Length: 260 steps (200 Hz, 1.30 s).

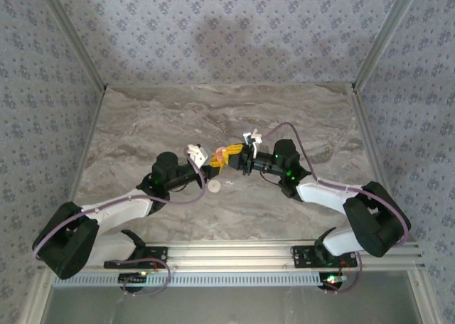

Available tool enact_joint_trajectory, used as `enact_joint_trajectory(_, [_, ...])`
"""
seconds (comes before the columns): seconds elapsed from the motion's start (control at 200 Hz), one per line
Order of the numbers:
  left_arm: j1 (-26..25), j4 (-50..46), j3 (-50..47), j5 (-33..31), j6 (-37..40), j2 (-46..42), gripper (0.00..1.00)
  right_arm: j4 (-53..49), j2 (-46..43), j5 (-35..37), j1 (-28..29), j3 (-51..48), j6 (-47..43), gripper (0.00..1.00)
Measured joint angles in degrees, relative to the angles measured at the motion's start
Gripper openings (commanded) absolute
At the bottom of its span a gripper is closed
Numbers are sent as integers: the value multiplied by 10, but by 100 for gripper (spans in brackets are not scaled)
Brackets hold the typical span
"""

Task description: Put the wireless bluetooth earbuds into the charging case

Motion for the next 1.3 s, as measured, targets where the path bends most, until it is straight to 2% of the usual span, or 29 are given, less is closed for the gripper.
enact_joint_trajectory(1.299, [0,-4,-2,-16,-2,-21,0,10,-4,34,30,-1,-22,21])
